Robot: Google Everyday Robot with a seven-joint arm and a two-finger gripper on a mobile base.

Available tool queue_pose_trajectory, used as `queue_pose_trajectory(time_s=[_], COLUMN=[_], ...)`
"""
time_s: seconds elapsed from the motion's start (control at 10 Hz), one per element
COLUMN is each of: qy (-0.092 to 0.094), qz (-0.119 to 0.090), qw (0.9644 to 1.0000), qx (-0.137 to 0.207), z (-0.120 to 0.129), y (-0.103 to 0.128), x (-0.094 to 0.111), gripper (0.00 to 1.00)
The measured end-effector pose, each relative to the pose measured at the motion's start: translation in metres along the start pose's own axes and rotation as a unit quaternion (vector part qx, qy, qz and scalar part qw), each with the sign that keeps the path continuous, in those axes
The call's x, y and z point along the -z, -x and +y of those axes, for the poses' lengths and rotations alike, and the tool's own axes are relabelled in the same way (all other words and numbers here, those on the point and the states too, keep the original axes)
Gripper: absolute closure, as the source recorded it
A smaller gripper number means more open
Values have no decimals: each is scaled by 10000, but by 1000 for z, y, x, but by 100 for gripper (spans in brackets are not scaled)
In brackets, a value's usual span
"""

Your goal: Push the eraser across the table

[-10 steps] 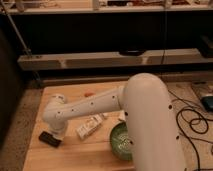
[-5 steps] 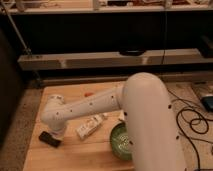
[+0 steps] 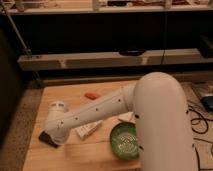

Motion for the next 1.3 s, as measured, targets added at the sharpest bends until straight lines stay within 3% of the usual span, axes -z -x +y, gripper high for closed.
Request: queue_pose_trajectory(time_s=[0.3, 0.5, 1.3], qy=[-329, -449, -554], qz=[62, 102, 92], qw=[9994, 9987, 9961], qx=[107, 235, 682], z=[5, 6, 21], y=[-10, -21, -60], x=[-16, -20, -26], gripper=[100, 100, 100])
